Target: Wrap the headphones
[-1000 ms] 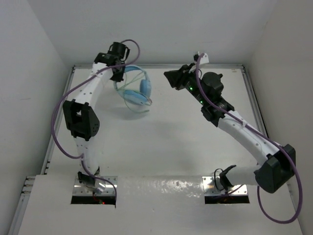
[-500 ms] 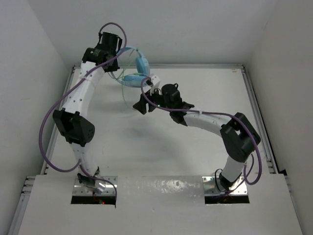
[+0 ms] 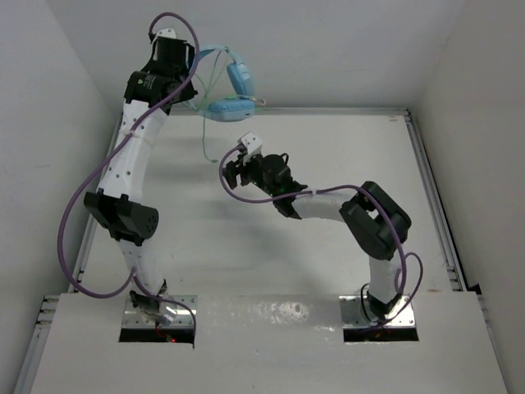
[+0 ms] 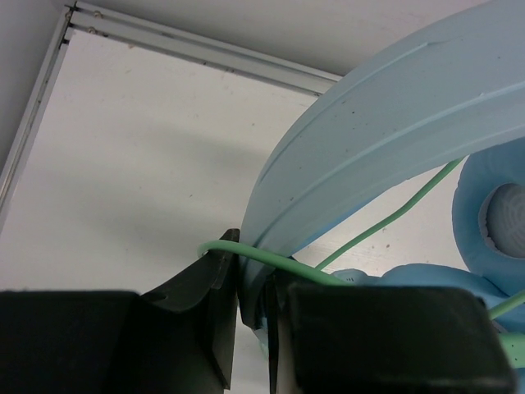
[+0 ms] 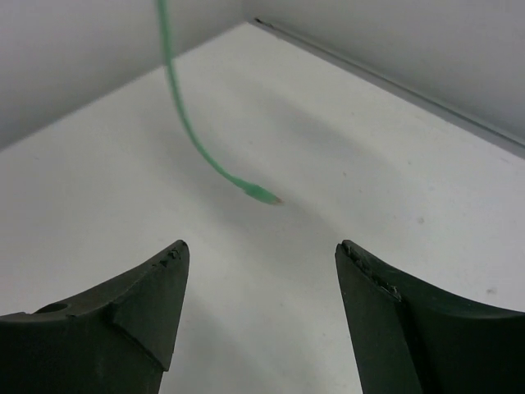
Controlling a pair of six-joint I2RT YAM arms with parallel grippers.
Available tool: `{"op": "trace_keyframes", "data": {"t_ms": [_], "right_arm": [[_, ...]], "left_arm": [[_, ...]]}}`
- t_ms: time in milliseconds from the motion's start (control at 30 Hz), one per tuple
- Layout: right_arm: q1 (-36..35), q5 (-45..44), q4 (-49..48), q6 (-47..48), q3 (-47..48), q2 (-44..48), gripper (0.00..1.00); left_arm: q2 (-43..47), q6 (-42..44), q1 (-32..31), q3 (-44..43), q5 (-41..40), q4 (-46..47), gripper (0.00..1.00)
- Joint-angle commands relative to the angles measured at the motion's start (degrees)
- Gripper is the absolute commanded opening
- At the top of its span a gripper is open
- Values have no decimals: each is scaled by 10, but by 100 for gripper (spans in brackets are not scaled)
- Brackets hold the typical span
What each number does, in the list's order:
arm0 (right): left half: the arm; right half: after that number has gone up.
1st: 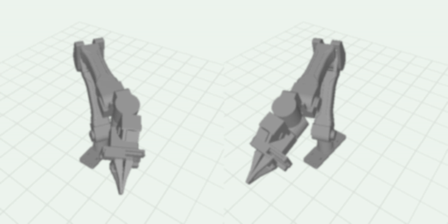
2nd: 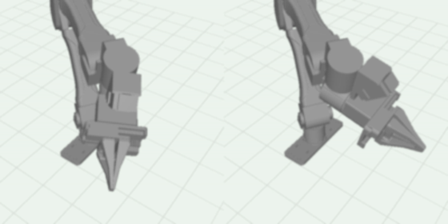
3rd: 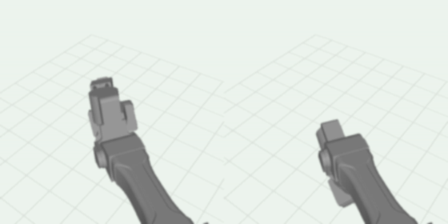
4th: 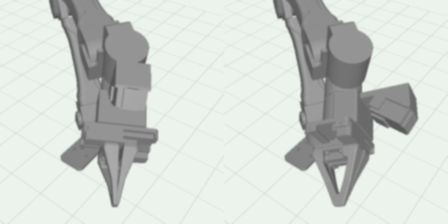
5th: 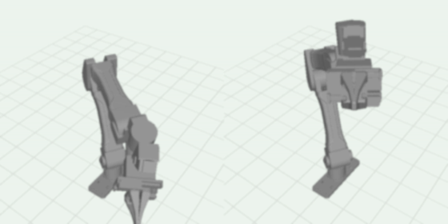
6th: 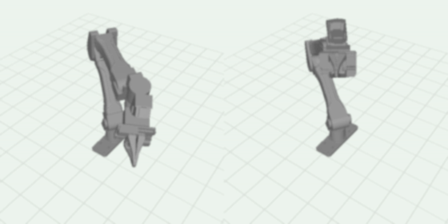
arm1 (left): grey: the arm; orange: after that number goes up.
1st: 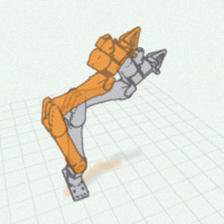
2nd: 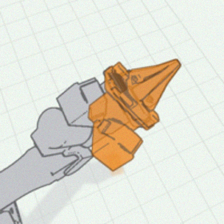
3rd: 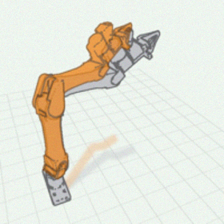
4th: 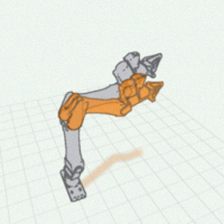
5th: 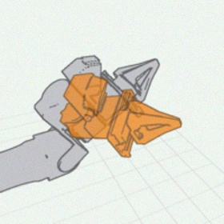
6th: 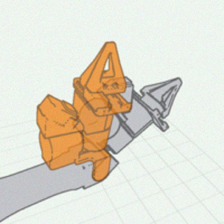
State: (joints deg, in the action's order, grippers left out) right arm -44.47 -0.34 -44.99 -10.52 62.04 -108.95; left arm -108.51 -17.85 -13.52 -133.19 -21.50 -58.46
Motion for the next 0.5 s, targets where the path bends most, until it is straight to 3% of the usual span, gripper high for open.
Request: {"op": "trace_keyframes", "data": {"t_ms": [0, 267, 467], "right_arm": [[0, -69, -53, 43, 43, -42, 72], [-14, -22, -27, 33, 107, -94, 72], [-15, -76, 2, 34, 171, -144, 72]], "left_arm": [[24, -29, -1, -27, 17, 50, 0], [22, -29, -1, -23, 26, 51, 0], [22, -24, 0, -21, 44, 54, 0]]}}
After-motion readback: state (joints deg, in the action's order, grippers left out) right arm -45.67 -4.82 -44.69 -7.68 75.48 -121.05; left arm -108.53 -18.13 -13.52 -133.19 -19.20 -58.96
